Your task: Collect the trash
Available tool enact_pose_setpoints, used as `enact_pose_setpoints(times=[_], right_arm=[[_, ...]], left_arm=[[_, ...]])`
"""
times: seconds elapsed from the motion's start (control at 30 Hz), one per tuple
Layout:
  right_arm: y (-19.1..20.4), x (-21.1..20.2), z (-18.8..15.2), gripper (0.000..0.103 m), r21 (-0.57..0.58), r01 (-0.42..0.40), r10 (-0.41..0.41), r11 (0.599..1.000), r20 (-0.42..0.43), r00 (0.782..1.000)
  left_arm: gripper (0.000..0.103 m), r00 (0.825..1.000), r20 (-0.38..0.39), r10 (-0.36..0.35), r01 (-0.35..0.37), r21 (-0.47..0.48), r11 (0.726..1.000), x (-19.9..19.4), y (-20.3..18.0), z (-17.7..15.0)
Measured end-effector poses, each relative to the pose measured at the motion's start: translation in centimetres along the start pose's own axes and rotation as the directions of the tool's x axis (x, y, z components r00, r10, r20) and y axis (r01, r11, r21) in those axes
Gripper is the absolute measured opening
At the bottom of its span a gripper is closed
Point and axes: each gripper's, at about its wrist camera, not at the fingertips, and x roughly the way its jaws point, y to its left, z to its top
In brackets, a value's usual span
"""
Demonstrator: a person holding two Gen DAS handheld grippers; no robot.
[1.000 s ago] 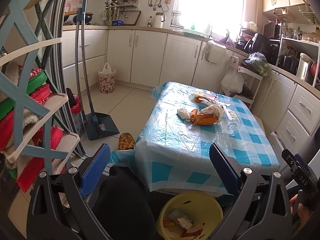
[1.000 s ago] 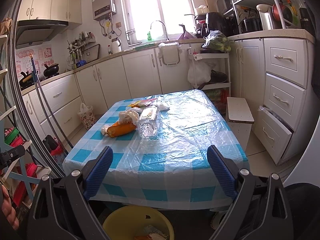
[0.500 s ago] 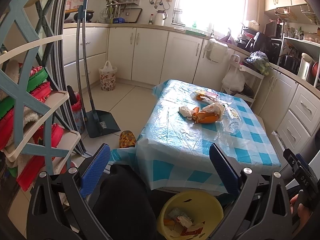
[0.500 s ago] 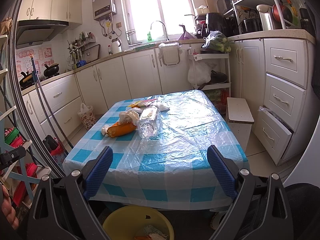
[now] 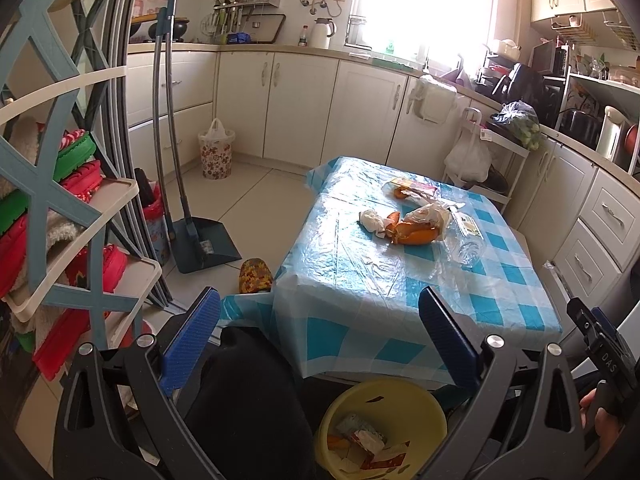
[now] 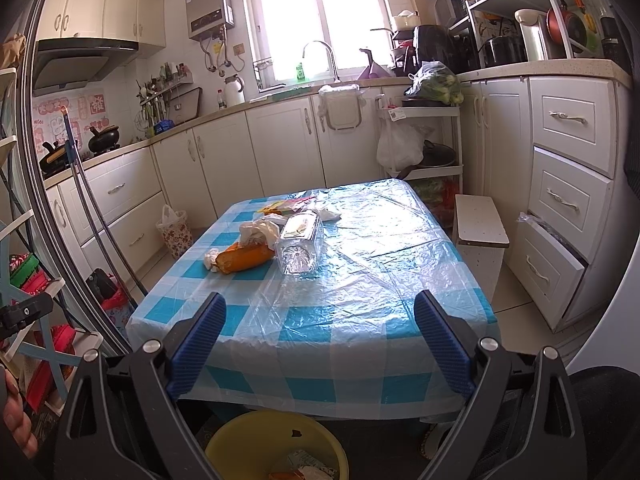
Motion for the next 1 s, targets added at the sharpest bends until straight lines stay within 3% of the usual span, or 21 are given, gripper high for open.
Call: enact_pose_setpoints(times=[1.0], right_arm=[[1.0,0.6,0.3,0.092,-0.023,-0.037,0.037,0.999,-0.008,0.999]], left_arm=[[0.096,1.000,-0.014,0.004,-0.004,0.007,1.000,0.5,0.4,0.4]])
